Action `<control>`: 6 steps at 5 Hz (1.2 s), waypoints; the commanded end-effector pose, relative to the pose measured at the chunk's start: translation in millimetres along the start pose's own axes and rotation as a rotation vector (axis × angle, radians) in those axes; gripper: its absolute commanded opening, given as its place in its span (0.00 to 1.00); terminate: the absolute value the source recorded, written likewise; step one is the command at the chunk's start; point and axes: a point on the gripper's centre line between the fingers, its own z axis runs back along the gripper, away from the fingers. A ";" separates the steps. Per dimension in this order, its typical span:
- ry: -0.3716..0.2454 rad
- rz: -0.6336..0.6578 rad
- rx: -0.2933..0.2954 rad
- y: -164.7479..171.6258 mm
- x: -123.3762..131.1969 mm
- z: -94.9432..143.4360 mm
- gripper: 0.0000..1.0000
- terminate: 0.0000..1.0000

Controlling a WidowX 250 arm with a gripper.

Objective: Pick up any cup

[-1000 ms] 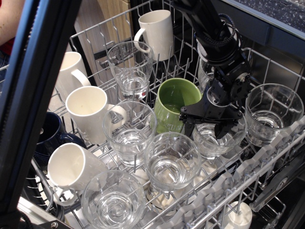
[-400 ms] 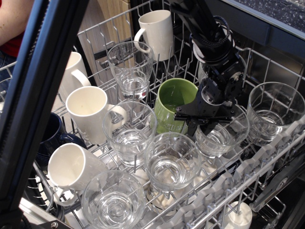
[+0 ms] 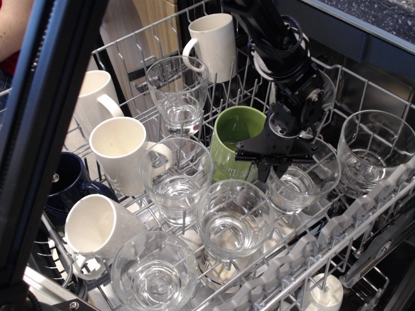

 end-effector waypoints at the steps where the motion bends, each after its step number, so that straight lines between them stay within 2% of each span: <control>1: -0.008 -0.080 -0.108 11.0 13.2 37.2 0.00 0.00; 3: 0.029 -0.100 -0.126 11.2 6.1 62.1 0.00 0.00; 5: 0.046 -0.158 -0.207 6.4 7.9 102.9 0.00 0.00; 6: 0.042 -0.173 -0.223 9.2 16.0 124.4 0.00 0.00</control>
